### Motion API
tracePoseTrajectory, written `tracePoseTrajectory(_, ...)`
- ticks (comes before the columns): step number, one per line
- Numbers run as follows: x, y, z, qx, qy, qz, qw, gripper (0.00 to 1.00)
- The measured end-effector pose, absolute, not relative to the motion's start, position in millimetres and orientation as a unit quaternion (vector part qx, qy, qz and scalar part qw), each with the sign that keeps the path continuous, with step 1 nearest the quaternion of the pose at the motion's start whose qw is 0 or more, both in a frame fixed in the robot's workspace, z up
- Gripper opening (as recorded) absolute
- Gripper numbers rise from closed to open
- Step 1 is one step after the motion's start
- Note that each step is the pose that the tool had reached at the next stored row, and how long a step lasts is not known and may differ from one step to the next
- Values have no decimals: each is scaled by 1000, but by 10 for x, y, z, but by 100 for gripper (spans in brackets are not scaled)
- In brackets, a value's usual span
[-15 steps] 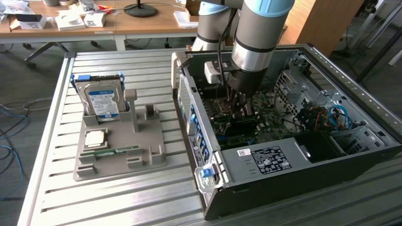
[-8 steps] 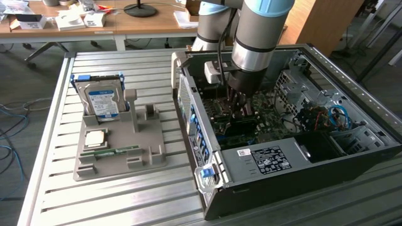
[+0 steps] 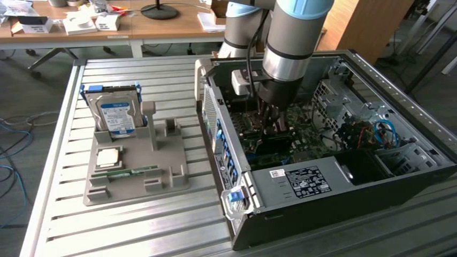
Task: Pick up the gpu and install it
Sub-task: 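Press down on the gpu until it lock into place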
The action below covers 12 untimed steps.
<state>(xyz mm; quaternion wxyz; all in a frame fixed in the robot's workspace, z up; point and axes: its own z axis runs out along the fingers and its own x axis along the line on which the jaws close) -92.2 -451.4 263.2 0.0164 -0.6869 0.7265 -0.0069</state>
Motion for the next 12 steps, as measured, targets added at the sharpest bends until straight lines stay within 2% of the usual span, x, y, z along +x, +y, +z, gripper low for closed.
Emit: tracePoseTrajectory(12, -923, -4513, 2647, -687, 727, -7, 17, 11)
